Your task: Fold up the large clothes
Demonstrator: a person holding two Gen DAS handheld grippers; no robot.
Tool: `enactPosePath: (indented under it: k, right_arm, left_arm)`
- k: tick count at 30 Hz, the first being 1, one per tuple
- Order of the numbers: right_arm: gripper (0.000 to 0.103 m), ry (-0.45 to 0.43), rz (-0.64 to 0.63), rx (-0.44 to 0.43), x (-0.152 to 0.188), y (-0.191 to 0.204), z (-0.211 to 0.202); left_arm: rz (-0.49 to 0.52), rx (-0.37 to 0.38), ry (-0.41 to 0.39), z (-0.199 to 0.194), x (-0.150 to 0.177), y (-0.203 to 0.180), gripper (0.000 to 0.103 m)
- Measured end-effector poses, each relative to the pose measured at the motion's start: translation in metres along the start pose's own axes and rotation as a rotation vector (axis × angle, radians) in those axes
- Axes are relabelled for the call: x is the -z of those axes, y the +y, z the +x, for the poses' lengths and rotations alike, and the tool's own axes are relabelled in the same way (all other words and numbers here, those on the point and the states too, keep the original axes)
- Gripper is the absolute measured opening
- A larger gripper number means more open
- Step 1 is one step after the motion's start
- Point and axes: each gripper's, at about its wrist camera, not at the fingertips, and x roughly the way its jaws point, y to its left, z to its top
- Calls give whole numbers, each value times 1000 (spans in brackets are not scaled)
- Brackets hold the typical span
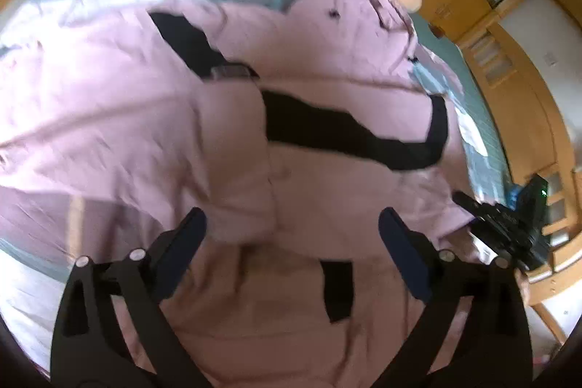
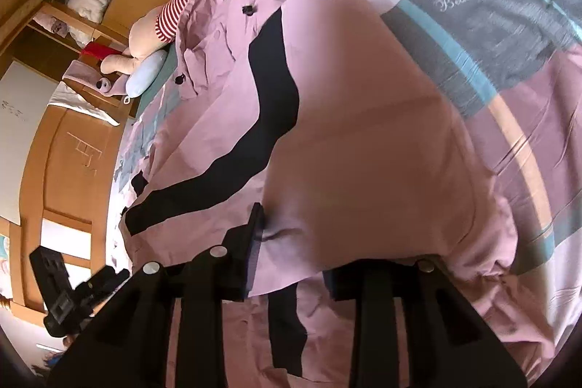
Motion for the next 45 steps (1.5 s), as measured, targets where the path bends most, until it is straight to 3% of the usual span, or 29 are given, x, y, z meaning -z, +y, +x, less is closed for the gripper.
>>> enactPosePath:
  k: [1, 3, 6, 7, 8, 10, 11, 12, 14, 19, 22, 24, 26, 28, 30, 34, 37, 41, 45]
  right_arm:
    - [46, 12, 1, -9, 0, 1, 1]
    - [70, 32, 4, -41, 2, 6, 1]
    - [76, 39, -31, -45, 7, 20, 0]
    - [76, 28, -59, -19, 10, 26, -1]
    - [76, 22, -72, -9, 12, 29, -1]
    - [76, 15, -84, 0, 17, 32, -1]
    - [71, 4, -90, 0, 18, 33, -1]
    - [54, -16, -99, 6, 19, 33, -3]
    - [32, -83, -160, 83, 20, 38, -7]
    - [31, -165, -305, 245, 23, 57, 5]
    - [38, -141, -349, 311, 27, 60, 19]
    - [65, -95, -366, 317, 28, 63, 25]
    - [76, -25, -384, 302, 31, 69, 26]
    - [76, 1, -411, 314, 42, 74, 18]
    - [76, 0, -444, 329, 54, 82, 8]
    - [76, -132, -577, 363, 68, 101, -17]
    - [76, -189, -578, 449, 56, 95, -13]
    - [75, -109, -492, 501, 25, 71, 18]
    - [75, -12, -393, 583, 6, 30, 41]
  left_arm:
    - [-5, 0, 23, 7, 1, 0, 101]
    - [-24, -21, 38, 16, 1, 4, 101]
    - [-63, -16, 55, 27, -1, 11, 101]
    - [-69, -23, 52, 29, -3, 13, 91]
    - [-75, -51, 47, 31, -5, 15, 70]
    - [-71, -118, 35, 36, -10, 20, 53]
    - [-78, -111, 21, 37, -11, 22, 51]
    - [-83, -108, 1, 37, -14, 24, 50]
    - [-41, -165, -58, 35, -19, 17, 46]
    - [93, -299, -169, 28, -22, -6, 46]
    - [155, -357, -186, 28, -16, -14, 48]
    - [166, -369, -178, 28, -15, -15, 49]
    - [146, -360, -156, 27, -15, -14, 54]
    - [134, -353, -156, 17, -11, -13, 63]
    - [150, -373, -189, 6, -4, -18, 65]
    - [234, -405, -263, -7, 4, -35, 64]
    - [267, -390, -254, 1, 4, -42, 63]
    - [237, -373, -165, 29, 0, -35, 56]
    - [239, -416, -141, 45, -3, -30, 57]
